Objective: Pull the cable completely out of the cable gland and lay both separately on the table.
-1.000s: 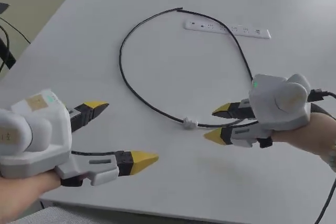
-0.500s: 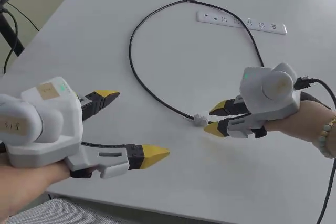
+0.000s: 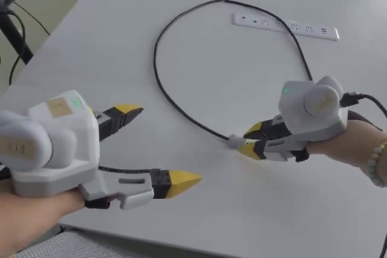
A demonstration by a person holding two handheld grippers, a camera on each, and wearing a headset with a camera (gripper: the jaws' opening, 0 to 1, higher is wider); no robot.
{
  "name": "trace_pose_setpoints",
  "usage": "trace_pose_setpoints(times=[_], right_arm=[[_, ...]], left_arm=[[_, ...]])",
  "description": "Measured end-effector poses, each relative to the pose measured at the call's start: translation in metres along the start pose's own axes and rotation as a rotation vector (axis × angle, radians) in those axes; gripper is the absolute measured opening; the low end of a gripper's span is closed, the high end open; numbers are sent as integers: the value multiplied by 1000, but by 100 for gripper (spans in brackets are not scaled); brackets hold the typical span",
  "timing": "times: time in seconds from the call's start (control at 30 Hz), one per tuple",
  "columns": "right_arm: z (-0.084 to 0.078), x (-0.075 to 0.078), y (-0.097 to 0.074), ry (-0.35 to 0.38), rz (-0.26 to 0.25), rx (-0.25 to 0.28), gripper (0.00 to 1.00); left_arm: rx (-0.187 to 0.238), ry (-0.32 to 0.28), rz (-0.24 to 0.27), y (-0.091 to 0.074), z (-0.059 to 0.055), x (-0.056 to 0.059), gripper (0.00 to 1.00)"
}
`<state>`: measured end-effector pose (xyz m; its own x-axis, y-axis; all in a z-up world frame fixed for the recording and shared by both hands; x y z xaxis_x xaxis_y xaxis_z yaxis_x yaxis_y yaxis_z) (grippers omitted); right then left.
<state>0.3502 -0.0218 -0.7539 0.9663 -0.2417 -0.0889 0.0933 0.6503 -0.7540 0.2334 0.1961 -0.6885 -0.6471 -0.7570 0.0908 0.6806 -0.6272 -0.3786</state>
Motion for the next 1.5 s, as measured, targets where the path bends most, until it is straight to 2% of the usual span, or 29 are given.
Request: trace_pose_setpoints(times=[0.13, 0.7, 1.03, 1.3, 1.4, 1.43, 1.5], right_arm=[[-3, 2, -2, 27, 10, 11, 13], [-7, 3, 0, 57, 22, 42, 10], [-6, 7, -2, 23, 13, 50, 9], [5, 9, -21, 24, -15, 86, 8], [11, 8, -32, 26, -31, 110, 8], [15, 7, -37, 20, -39, 121, 8], [20, 4, -46, 6, -52, 129, 8]], left_arm=[[-1, 4, -1, 0, 1, 1, 91], [-10, 8, -1, 1, 7, 4, 91], [-16, 10, 3, 3, 8, 3, 90], [-13, 14, -18, 7, 11, 0, 86], [2, 23, -23, 9, 15, 0, 81], [9, 25, -42, 10, 17, 1, 78], [22, 50, -36, 12, 21, -1, 70]])
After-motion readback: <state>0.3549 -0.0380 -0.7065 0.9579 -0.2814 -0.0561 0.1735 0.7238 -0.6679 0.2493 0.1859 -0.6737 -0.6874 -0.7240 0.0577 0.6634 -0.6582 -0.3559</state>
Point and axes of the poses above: the centre of the closed fingertips' face, and the gripper's own axes: y roughly forward along the fingers, x roughly to its right, z roughly out of its top, the point moved 9 cm from there along -y, roughly backward along the fingers, and after that the axes turned 3 degrees about y, right-handed, at the moved point
